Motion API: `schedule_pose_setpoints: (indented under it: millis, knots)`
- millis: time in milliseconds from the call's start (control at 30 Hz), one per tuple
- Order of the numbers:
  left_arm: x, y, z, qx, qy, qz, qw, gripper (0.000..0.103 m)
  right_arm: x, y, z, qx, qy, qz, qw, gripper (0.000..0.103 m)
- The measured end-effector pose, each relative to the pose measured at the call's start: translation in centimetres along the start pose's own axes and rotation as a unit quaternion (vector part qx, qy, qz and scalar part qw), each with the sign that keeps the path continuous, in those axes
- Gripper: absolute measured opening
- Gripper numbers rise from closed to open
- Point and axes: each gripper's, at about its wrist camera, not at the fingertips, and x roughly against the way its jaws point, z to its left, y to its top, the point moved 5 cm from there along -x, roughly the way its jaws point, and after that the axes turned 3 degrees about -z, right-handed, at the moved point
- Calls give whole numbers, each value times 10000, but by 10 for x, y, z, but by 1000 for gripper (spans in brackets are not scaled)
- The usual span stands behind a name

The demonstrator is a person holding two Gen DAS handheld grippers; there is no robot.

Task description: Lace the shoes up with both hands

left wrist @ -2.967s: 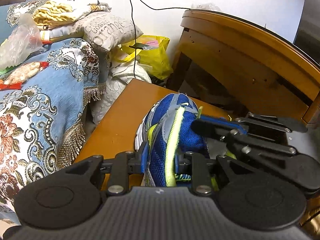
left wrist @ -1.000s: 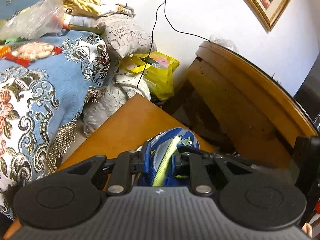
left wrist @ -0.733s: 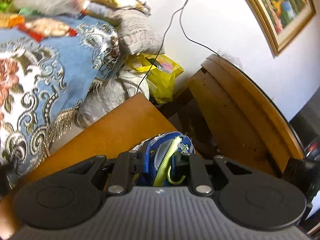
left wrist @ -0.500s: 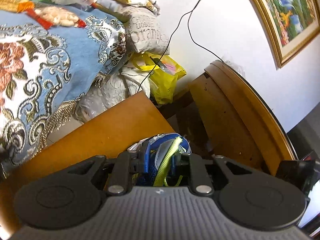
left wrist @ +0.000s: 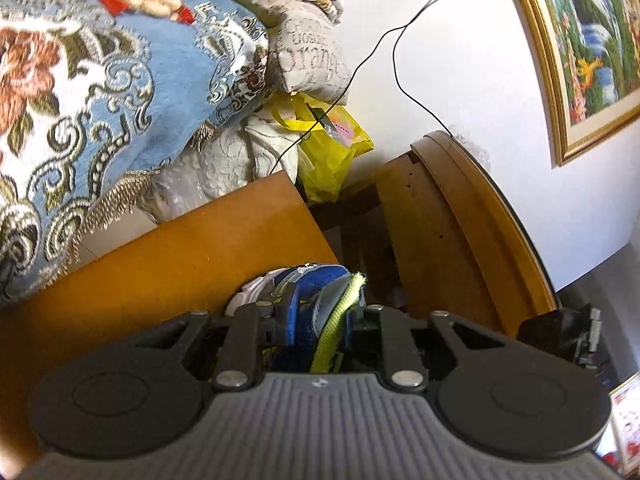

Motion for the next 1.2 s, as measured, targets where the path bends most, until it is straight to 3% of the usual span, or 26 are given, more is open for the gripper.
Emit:
schedule_pose_setpoints:
  millis: [167,433,833,1200]
  knots:
    - [1,-3,3,84,-130,-49,9999,24,-5,3,-9,-287,170,166,9993,0]
    - [-1,-3,2,29,-253,-51,9997,23,-6,2,-15,-545,189,77,9983,0]
    - [-3,-3,2,15,-420,-48,9991,23,-5,-4,-19,-1014,67,-405,9940,0]
    - [-2,-6,-4,-435,-453,-105,9980,23,-5,-8,-14,-716,-45,-806,9942,0]
